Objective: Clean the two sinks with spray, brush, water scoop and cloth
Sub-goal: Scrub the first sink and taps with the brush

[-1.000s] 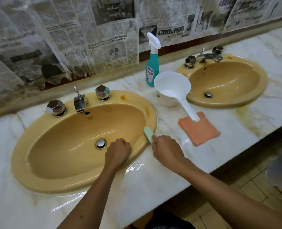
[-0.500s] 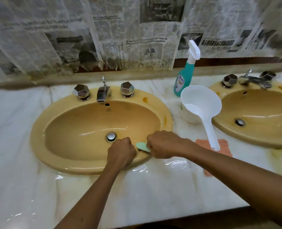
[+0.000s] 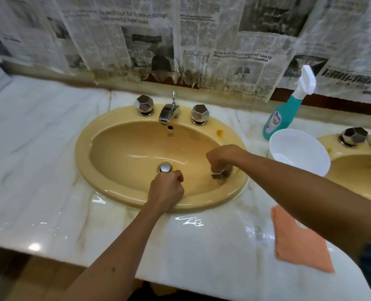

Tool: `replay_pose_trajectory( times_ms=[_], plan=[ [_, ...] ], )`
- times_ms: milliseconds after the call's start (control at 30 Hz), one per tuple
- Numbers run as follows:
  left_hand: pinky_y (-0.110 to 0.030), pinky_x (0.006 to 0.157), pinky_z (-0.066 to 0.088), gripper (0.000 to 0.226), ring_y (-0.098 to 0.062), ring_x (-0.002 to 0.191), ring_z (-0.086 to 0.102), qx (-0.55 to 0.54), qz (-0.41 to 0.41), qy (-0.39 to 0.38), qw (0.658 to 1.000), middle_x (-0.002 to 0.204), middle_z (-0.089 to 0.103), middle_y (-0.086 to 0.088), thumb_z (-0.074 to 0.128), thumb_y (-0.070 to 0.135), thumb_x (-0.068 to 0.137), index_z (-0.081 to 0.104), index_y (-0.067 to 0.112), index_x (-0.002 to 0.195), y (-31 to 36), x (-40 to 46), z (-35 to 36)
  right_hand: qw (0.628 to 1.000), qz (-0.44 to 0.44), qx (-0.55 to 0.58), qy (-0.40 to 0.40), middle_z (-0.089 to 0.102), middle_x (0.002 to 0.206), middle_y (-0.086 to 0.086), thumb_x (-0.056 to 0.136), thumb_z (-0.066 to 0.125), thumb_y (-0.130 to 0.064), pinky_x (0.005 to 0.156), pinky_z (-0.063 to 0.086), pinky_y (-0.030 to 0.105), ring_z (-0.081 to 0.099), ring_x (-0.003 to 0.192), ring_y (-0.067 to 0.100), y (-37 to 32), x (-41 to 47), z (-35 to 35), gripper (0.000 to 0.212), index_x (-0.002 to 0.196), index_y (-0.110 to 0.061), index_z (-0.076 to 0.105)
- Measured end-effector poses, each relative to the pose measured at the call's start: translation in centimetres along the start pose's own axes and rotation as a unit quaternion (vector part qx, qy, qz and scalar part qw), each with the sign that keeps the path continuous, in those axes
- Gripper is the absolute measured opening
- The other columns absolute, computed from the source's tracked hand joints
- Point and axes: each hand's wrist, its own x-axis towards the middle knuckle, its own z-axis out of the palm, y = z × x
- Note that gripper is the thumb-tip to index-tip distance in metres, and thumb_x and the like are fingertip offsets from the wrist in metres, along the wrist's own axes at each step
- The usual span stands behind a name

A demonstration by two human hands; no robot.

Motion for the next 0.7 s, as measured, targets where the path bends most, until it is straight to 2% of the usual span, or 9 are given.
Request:
replay_pose_trajectory(
  times_ms=[100,200,267,333,400,467,533,633,700],
  plan=[
    [-0.030,0.069,0.040,0.033,-0.034,0.093,0.062,0.037,-0.029,0.005,0.999,0.104,0.067,-0.010,0.049,0.008,0.086,0.067,0.020,0.111,-1.2,0.1,-1.0,0.997,-0.063,-0.030,0.020,0.062,0.086,0.003,0.085,0.057,-0.018,0.055,0.039,0.028,0.055,0.072,0.021,-2.9,0.9,1.7,0.015,0.098,-0.013,0.062],
    [-0.032,0.073,0.045,0.032,-0.032,0.096,0.063,0.065,-0.062,0.002,0.996,0.104,0.070,-0.009,0.048,0.012,0.087,0.067,0.021,0.112,-3.3,-0.5,-1.5,0.979,-0.142,0.139,-0.036,0.049,0.068,0.009,0.083,0.056,-0.013,0.049,0.029,0.026,0.040,0.055,0.022,-5.3,1.6,2.3,0.006,0.079,-0.009,0.055],
    [-0.034,0.075,0.048,0.028,-0.032,0.094,0.063,0.068,-0.074,0.014,0.995,0.100,0.071,-0.010,0.047,0.015,0.088,0.069,0.020,0.107,-3.6,-1.1,-1.5,0.951,-0.147,0.257,-0.086,0.039,0.062,0.007,0.080,0.062,-0.013,0.047,0.024,0.025,0.029,0.050,0.019,-4.0,2.1,1.5,0.009,0.074,-0.011,0.055],
    [-0.034,0.076,0.048,0.027,-0.033,0.092,0.063,0.067,-0.080,0.014,0.994,0.097,0.070,-0.010,0.047,0.017,0.089,0.069,0.021,0.105,-3.0,-1.2,-1.4,0.961,-0.116,0.236,-0.091,0.043,0.059,0.005,0.078,0.064,-0.016,0.051,0.029,0.027,0.033,0.051,0.020,-1.4,2.5,1.4,0.010,0.072,-0.012,0.057],
    [-0.035,0.075,0.047,0.026,-0.033,0.090,0.063,0.064,-0.093,0.017,0.994,0.095,0.069,-0.009,0.047,0.017,0.089,0.069,0.020,0.102,-2.7,-1.0,-1.5,0.985,-0.072,0.148,-0.048,0.055,0.064,0.006,0.079,0.061,-0.018,0.056,0.037,0.030,0.045,0.057,0.022,-0.1,3.0,2.0,0.008,0.077,-0.011,0.062],
    [-0.035,0.074,0.048,0.025,-0.033,0.087,0.062,0.065,-0.103,0.016,0.992,0.094,0.069,-0.009,0.047,0.017,0.088,0.068,0.018,0.100,-2.7,-0.9,-1.5,0.988,-0.075,0.131,-0.032,0.058,0.068,0.007,0.081,0.058,-0.017,0.054,0.038,0.030,0.048,0.058,0.022,-0.7,3.1,2.4,0.008,0.079,-0.009,0.061],
    [-0.035,0.073,0.048,0.025,-0.032,0.083,0.061,0.064,-0.107,0.011,0.992,0.092,0.068,-0.008,0.046,0.017,0.088,0.068,0.017,0.098,-2.6,-0.8,-1.6,0.971,-0.126,0.196,-0.057,0.049,0.061,0.006,0.081,0.061,-0.016,0.048,0.031,0.027,0.038,0.052,0.022,-2.6,2.6,1.9,0.011,0.072,-0.010,0.058],
    [-0.036,0.073,0.048,0.025,-0.032,0.082,0.061,0.065,-0.108,0.008,0.992,0.092,0.068,-0.008,0.046,0.017,0.087,0.069,0.017,0.097,-2.4,-0.7,-1.7,0.901,-0.193,0.369,-0.126,0.037,0.060,0.002,0.081,0.066,-0.018,0.047,0.021,0.026,0.026,0.052,0.017,-3.7,1.8,0.7,0.009,0.074,-0.015,0.070],
    [-0.035,0.075,0.048,0.026,-0.032,0.086,0.061,0.059,-0.111,0.001,0.992,0.096,0.069,-0.008,0.046,0.016,0.087,0.069,0.019,0.099,-2.4,-0.8,-1.8,0.901,-0.180,0.367,-0.148,0.037,0.059,0.001,0.082,0.067,-0.018,0.048,0.020,0.026,0.025,0.050,0.015,-2.7,1.8,0.5,0.008,0.081,-0.014,0.074]
  ],
)
